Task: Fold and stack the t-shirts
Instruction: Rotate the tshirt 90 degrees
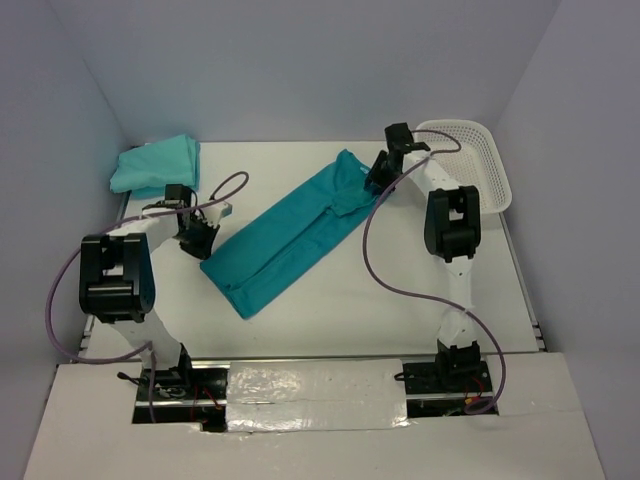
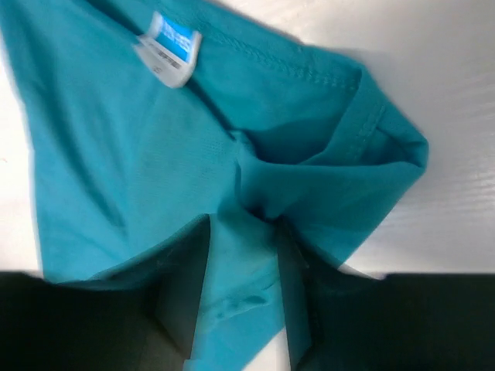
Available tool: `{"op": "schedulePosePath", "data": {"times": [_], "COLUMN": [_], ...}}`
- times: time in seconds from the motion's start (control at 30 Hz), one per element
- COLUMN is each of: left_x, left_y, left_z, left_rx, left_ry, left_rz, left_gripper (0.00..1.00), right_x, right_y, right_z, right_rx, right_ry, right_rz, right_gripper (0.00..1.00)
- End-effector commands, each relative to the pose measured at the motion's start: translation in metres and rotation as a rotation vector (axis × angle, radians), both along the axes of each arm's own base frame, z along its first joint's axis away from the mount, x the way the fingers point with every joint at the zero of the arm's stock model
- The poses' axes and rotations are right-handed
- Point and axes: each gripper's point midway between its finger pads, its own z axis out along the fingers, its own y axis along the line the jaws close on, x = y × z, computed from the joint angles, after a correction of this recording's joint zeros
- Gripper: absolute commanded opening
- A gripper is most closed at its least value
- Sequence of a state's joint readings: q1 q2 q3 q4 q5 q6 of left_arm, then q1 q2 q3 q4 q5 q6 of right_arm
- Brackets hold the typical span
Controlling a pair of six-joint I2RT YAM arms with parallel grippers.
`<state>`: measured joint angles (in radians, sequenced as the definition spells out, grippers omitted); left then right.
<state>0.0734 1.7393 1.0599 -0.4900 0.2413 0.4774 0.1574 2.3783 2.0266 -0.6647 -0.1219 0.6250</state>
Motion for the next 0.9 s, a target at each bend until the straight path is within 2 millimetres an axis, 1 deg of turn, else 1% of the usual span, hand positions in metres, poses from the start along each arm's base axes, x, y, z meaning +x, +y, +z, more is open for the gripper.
{"op": "schedulePosePath", "data": {"times": [0.0,0.07,0.1,0.13,0.2,0.23,0.27,0.3,0.33,0.37,0.4,0.43,0.47,0.5,0.53,0.57,0.6,0.63,0.67,0.7,0.73,0.77,0.8,0.83,0.87], "left_x": [-0.013,-0.011,-0.012,-0.017,-0.026,-0.036,-0.043,-0.048,-0.063,-0.066,-0.069,-0.075,-0.077,-0.077,-0.076,-0.071,-0.068,-0.064,-0.055,-0.050,-0.048,-0.042,-0.036,-0.032,-0.029], "left_y": [-0.012,-0.010,-0.008,-0.008,-0.007,-0.006,-0.011,-0.015,-0.014,-0.015,-0.022,-0.021,-0.017,-0.014,-0.009,-0.006,-0.003,0.003,0.014,0.023,0.032,0.033,0.040,0.041,0.035], "left_z": [0.020,0.026,0.029,0.027,0.023,0.017,0.013,0.015,0.005,0.002,0.003,-0.004,-0.005,-0.005,-0.004,0.001,0.006,0.010,0.025,0.034,0.044,0.066,0.079,0.090,0.110], "left_rx": [-0.047,-0.038,-0.034,-0.028,-0.009,0.012,0.021,0.031,0.063,0.087,0.107,0.114,0.117,0.118,0.127,0.142,0.165,0.201,0.249,0.280,0.295,0.307,0.340,0.356,0.360], "left_ry": [-0.033,-0.054,-0.061,-0.043,-0.022,0.001,0.010,-0.002,0.021,0.009,-0.017,-0.012,-0.008,-0.003,-0.001,-0.016,-0.027,-0.043,-0.073,-0.098,-0.116,-0.165,-0.210,-0.254,-0.347], "left_rz": [-0.042,-0.037,-0.039,-0.044,-0.072,-0.104,-0.147,-0.184,-0.239,-0.274,-0.323,-0.334,-0.319,-0.313,-0.298,-0.295,-0.300,-0.320,-0.318,-0.369,-0.380,-0.412,-0.475,-0.518,-0.580], "left_gripper": [0.16,0.20,0.22,0.22,0.23,0.24,0.25,0.27,0.28,0.28,0.28,0.28,0.27,0.28,0.29,0.30,0.31,0.31,0.32,0.32,0.32,0.33,0.34,0.35,0.37], "right_x": [-0.009,0.000,0.005,0.020,0.038,0.059,0.070,0.081,0.103,0.110,0.115,0.122,0.126,0.128,0.128,0.129,0.125,0.121,0.117,0.108,0.099,0.091,0.074,0.064,0.053], "right_y": [0.010,0.010,0.010,0.013,0.022,0.035,0.043,0.049,0.055,0.058,0.057,0.056,0.051,0.045,0.041,0.033,0.021,0.016,0.008,0.001,-0.005,-0.010,-0.017,-0.019,-0.020], "right_z": [-0.019,-0.017,-0.016,-0.011,-0.006,0.001,0.005,0.009,0.030,0.020,0.022,0.022,0.022,0.024,0.025,0.037,0.032,0.037,0.044,0.063,0.069,0.079,0.100,0.109,0.118], "right_rx": [0.055,0.056,0.054,0.061,0.101,0.159,0.187,0.205,0.245,0.269,0.285,0.305,0.294,0.279,0.252,0.233,0.218,0.217,0.216,0.207,0.183,0.141,0.091,0.073,0.069], "right_ry": [0.069,0.037,0.024,-0.005,-0.046,-0.097,-0.135,-0.169,-0.261,-0.270,-0.287,-0.313,-0.327,-0.336,-0.345,-0.362,-0.339,-0.333,-0.326,-0.329,-0.311,-0.314,-0.310,-0.308,-0.308], "right_rz": [-0.001,-0.006,-0.008,-0.008,0.012,0.023,0.036,0.030,0.010,-0.006,-0.033,-0.055,-0.074,-0.080,-0.068,-0.080,-0.092,-0.097,-0.114,-0.122,-0.130,-0.124,-0.142,-0.140,-0.131], "right_gripper": [0.31,0.17,0.07,0.04,0.02,0.00,0.00,0.00,0.00,0.00,0.00,0.07,0.17,0.35,0.42,0.54,0.61,0.66,0.72,0.74,0.77,0.80,0.89,0.99,1.00]}}
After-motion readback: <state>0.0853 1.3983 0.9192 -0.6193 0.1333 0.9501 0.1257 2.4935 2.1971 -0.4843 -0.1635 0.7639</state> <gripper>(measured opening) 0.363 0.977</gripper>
